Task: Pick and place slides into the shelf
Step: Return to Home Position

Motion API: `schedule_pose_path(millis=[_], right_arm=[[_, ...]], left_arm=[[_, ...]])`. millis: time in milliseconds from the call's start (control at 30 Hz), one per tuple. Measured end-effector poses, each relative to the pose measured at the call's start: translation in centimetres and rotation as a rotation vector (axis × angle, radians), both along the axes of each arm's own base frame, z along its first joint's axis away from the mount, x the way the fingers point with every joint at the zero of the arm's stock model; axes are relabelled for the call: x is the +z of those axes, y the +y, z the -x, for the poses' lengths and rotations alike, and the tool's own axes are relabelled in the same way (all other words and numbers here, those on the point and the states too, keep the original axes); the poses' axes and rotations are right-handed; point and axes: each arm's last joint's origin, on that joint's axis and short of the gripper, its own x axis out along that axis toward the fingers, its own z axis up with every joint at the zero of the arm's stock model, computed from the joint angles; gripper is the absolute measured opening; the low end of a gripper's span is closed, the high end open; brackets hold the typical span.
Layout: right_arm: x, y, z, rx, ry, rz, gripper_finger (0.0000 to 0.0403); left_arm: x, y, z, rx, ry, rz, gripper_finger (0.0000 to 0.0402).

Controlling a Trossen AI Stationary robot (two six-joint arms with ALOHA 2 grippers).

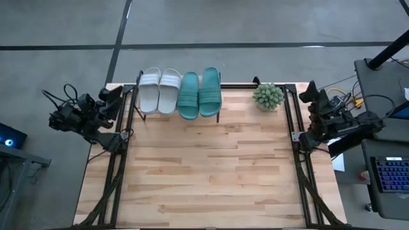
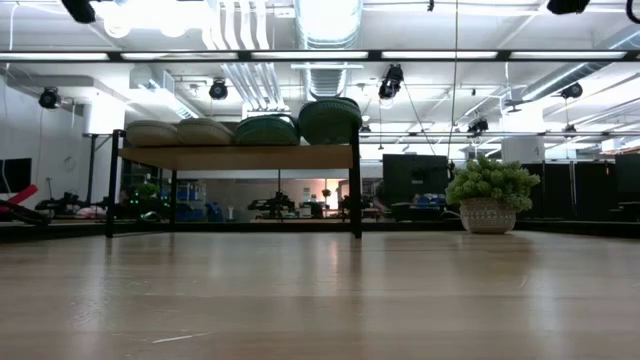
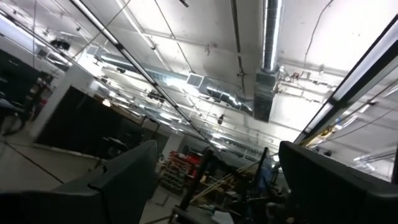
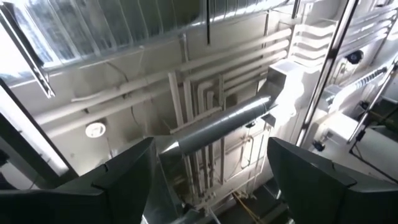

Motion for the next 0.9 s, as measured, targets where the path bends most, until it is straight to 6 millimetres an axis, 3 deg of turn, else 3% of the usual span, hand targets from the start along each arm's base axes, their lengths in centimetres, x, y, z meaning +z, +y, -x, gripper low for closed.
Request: schedule_pose_path(millis=[267,500,900], right_arm=[[-2.7,0.0,0.0,-0.007,0.006,-0.008,0.0292],[-3.7,-0.1,0.3,-0.009,0.015,-0.014,0.0292],[-6.7,-0.5,1.7,0.002,-0.007,-0.068,0.0286]], left_arm=[[-3.1,0.0,0.5,-0.067,-0.065,-0.005,0.0322],[-5.5,0.0,0.6,-0.083,-0.093,-0.011,0.0322],[-9.5,-0.5,-0.9,-0.099,-0.044,0.01,0.0322]])
